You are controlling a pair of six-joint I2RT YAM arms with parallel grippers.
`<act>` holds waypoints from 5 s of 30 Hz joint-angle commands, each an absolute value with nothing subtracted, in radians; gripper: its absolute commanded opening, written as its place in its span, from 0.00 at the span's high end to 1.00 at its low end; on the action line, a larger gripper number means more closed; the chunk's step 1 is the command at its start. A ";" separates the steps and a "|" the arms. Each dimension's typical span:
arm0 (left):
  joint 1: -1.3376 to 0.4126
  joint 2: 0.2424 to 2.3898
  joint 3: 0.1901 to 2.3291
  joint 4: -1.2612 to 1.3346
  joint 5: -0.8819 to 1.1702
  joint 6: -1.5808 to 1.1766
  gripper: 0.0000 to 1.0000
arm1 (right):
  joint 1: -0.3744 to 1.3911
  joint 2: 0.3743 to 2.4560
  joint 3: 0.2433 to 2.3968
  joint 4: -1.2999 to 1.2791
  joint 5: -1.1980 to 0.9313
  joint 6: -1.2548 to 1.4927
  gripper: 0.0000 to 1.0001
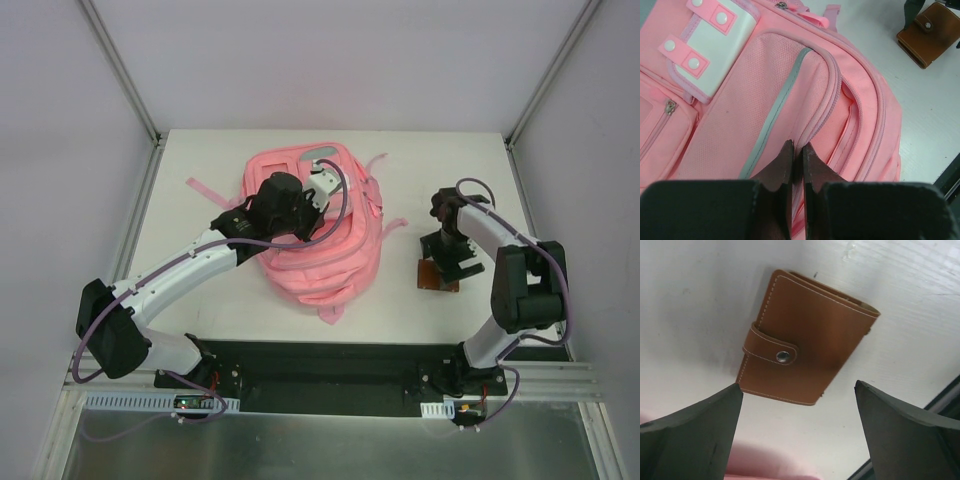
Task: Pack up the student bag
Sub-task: Pick up the personal item from the center of the board, then place the personal item in the student bag.
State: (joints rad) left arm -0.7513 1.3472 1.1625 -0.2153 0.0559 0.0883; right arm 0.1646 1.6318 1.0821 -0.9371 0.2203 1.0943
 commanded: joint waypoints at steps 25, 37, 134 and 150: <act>-0.732 1.296 1.172 -0.193 0.029 0.064 1.00 | 0.227 1.678 0.997 -0.703 0.328 0.942 0.34; -0.729 1.287 1.183 -0.198 0.008 0.064 1.00 | 0.242 1.303 0.854 -0.448 0.224 0.511 0.46; -0.712 1.243 1.229 -0.224 0.250 -0.078 1.00 | 0.768 1.483 1.011 0.208 0.286 1.049 0.99; -0.712 1.253 1.261 -0.293 0.338 0.034 0.86 | 0.813 1.519 0.893 0.387 0.287 1.062 0.34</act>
State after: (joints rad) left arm -0.6827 1.2903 1.1900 -0.3199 0.1993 0.0566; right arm 0.8047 1.5471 0.9401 0.2775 0.2699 1.1641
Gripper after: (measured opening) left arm 0.059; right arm 0.526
